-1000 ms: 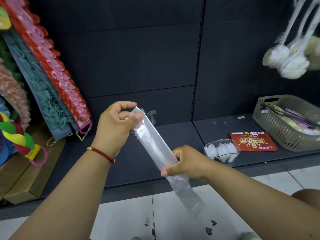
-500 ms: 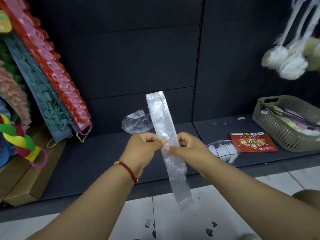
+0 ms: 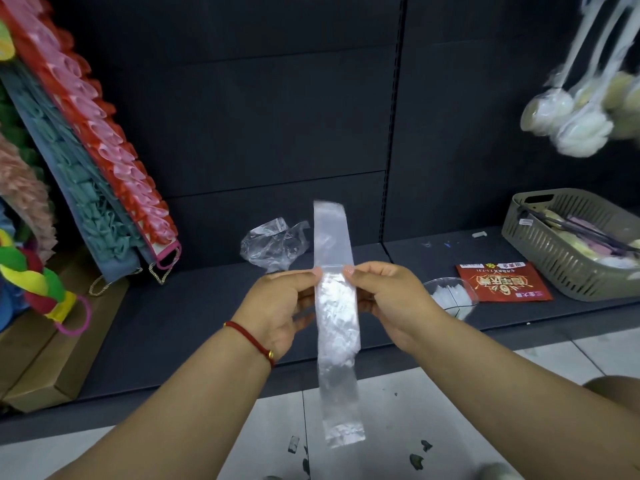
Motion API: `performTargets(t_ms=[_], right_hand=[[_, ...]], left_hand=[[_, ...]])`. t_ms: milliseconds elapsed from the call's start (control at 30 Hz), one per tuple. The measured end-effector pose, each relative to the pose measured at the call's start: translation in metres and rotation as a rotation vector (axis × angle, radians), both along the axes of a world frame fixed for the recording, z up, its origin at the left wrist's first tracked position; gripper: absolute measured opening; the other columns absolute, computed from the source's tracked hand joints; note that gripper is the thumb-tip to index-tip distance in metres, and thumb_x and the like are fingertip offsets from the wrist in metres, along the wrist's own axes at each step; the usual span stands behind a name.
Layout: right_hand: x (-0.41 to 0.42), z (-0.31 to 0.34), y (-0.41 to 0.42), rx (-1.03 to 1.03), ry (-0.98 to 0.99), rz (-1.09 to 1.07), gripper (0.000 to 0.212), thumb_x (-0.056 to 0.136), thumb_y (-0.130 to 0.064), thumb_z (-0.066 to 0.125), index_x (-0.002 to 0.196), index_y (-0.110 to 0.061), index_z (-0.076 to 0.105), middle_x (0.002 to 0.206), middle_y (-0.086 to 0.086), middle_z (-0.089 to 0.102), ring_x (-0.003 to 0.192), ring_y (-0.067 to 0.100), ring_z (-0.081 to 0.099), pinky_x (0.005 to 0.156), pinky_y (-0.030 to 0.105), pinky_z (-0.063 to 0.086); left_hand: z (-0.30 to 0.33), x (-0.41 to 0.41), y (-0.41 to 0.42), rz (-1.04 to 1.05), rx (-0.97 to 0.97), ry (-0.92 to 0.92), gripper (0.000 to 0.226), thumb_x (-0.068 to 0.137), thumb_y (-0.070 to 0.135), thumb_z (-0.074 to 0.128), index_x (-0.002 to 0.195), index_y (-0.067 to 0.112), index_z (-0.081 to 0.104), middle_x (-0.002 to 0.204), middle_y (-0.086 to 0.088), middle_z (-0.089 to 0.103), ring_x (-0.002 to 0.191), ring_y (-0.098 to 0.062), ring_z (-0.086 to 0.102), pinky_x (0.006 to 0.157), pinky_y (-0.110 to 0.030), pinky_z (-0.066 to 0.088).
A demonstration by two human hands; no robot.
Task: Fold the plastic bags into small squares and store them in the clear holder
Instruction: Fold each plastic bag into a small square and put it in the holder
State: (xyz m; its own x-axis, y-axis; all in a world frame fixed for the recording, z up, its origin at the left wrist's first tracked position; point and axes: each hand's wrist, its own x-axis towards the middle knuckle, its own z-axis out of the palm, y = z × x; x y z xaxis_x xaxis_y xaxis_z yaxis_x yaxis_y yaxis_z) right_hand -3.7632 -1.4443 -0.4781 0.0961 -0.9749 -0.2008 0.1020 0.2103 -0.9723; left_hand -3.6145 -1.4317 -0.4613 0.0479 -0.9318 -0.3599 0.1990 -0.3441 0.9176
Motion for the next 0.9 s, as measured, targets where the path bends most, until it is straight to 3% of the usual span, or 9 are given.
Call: performTargets(t_ms=[167, 233, 300, 333, 400, 533, 633, 700, 900], right_hand=[[-0.007, 0.006, -0.006, -0.068, 0.069, -0.007, 0.025, 0.092, -0.019, 0.064, 0.087, 0.006, 0.067, 0.073, 0.010, 0.064, 0.066, 0.018, 0.055, 0.068, 0.026, 0.046], [-0.012, 0.012, -0.008, -0.047, 0.067, 0.032, 0.025, 0.093, -0.018, 0.063, 0.086, 0.006, 0.067, 0.074, 0.011, 0.064, 0.069, 0.022, 0.054, 0.072, 0.030, 0.047], [-0.017, 0.020, -0.010, 0.003, 0.022, 0.089, 0.020, 0.093, -0.016, 0.062, 0.081, -0.002, 0.069, 0.072, 0.007, 0.067, 0.068, 0.019, 0.057, 0.074, 0.031, 0.049], [-0.018, 0.023, -0.010, 0.027, -0.008, 0.109, 0.019, 0.093, -0.016, 0.062, 0.080, -0.004, 0.070, 0.071, 0.007, 0.068, 0.068, 0.019, 0.059, 0.074, 0.031, 0.050], [-0.022, 0.026, -0.012, 0.052, -0.055, 0.121, 0.018, 0.092, -0.016, 0.063, 0.087, -0.001, 0.072, 0.075, 0.008, 0.069, 0.069, 0.019, 0.061, 0.075, 0.032, 0.051], [-0.027, 0.024, -0.014, -0.006, -0.004, 0.124, 0.017, 0.090, -0.017, 0.065, 0.093, -0.001, 0.071, 0.081, 0.008, 0.071, 0.075, 0.019, 0.063, 0.081, 0.033, 0.052], [-0.028, 0.024, -0.012, -0.069, 0.078, 0.157, 0.019, 0.071, -0.026, 0.076, 0.079, -0.009, 0.071, 0.082, 0.009, 0.072, 0.081, 0.024, 0.062, 0.089, 0.039, 0.052], [-0.028, 0.022, -0.011, -0.078, 0.098, 0.156, 0.025, 0.061, -0.032, 0.078, 0.073, -0.012, 0.069, 0.085, 0.013, 0.070, 0.084, 0.027, 0.060, 0.096, 0.046, 0.050], [-0.027, 0.017, -0.015, -0.079, 0.091, 0.156, 0.012, 0.081, -0.016, 0.073, 0.074, -0.010, 0.066, 0.084, 0.008, 0.073, 0.086, 0.025, 0.065, 0.101, 0.049, 0.049]], left_hand=[[0.000, -0.001, 0.002, 0.069, -0.152, -0.124, 0.009, 0.091, 0.018, 0.065, 0.091, 0.016, 0.074, 0.120, 0.000, 0.068, 0.118, -0.015, 0.058, 0.097, -0.031, 0.042], [0.004, 0.000, 0.006, 0.061, -0.322, -0.262, 0.029, 0.099, 0.032, 0.053, 0.083, 0.032, 0.077, 0.138, 0.013, 0.054, 0.132, -0.002, 0.041, 0.108, -0.027, 0.029], [0.006, 0.003, 0.008, -0.012, -0.540, -0.455, 0.043, 0.099, 0.053, 0.031, 0.088, 0.051, 0.073, 0.135, 0.024, 0.054, 0.140, 0.009, 0.020, 0.116, -0.026, 0.013], [0.005, 0.005, 0.008, -0.055, -0.644, -0.536, 0.049, 0.096, 0.058, 0.022, 0.097, 0.050, 0.070, 0.128, 0.030, 0.057, 0.141, 0.012, 0.015, 0.117, -0.027, 0.007], [0.004, 0.007, 0.008, -0.142, -0.742, -0.602, 0.060, 0.094, 0.060, 0.014, 0.099, 0.043, 0.071, 0.120, 0.033, 0.061, 0.138, 0.012, 0.026, 0.120, -0.031, 0.003], [0.004, 0.003, 0.007, -0.225, -0.672, -0.326, 0.066, 0.098, 0.057, 0.018, 0.103, 0.025, 0.076, 0.110, 0.015, 0.072, 0.114, 0.000, 0.060, 0.104, -0.018, 0.038], [0.002, 0.001, 0.002, -0.207, -0.498, -0.135, 0.080, 0.091, 0.068, 0.024, 0.119, 0.008, 0.069, 0.121, -0.005, 0.069, 0.118, -0.018, 0.062, 0.108, -0.038, 0.042], [0.004, -0.001, 0.002, -0.184, -0.414, -0.014, 0.080, 0.092, 0.066, 0.027, 0.122, 0.001, 0.064, 0.121, -0.012, 0.068, 0.115, -0.023, 0.064, 0.103, -0.040, 0.048], [0.010, -0.008, 0.006, -0.051, -0.338, 0.249, 0.055, 0.088, 0.036, 0.052, 0.117, -0.011, 0.061, 0.112, -0.021, 0.070, 0.105, -0.029, 0.068, 0.092, -0.043, 0.056]])
